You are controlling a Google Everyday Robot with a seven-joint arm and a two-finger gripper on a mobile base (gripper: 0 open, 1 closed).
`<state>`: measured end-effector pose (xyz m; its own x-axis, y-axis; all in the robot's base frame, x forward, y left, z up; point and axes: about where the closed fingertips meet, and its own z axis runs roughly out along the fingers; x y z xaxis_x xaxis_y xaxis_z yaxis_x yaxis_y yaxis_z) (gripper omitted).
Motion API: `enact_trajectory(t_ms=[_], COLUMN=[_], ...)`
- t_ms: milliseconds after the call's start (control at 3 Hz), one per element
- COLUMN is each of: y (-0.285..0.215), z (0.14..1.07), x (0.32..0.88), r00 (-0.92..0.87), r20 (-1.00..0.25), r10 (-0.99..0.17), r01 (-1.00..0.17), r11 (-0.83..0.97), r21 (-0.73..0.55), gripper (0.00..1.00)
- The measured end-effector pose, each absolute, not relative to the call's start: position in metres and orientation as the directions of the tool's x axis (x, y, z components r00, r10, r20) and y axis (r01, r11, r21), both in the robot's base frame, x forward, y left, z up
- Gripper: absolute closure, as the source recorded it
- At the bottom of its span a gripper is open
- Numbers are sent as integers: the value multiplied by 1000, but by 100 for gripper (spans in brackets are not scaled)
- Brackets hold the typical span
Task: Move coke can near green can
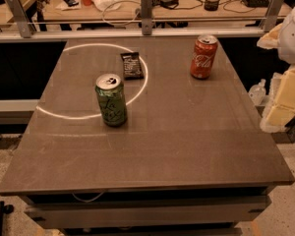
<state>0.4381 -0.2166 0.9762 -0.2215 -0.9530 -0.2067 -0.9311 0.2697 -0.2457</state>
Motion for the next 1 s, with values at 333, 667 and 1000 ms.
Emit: enact_trajectory(t_ms=[333, 667, 1000], y=[-217, -219, -225], z=[976, 979, 980], x=[438, 444, 460], r00=[-221, -247, -319], r20=[-207, -239, -359], r10=[-953, -939, -877], r01=[-931, -915, -858], r11=[270, 307, 428], r21=[-246, -262, -284], gripper=[0, 0, 0])
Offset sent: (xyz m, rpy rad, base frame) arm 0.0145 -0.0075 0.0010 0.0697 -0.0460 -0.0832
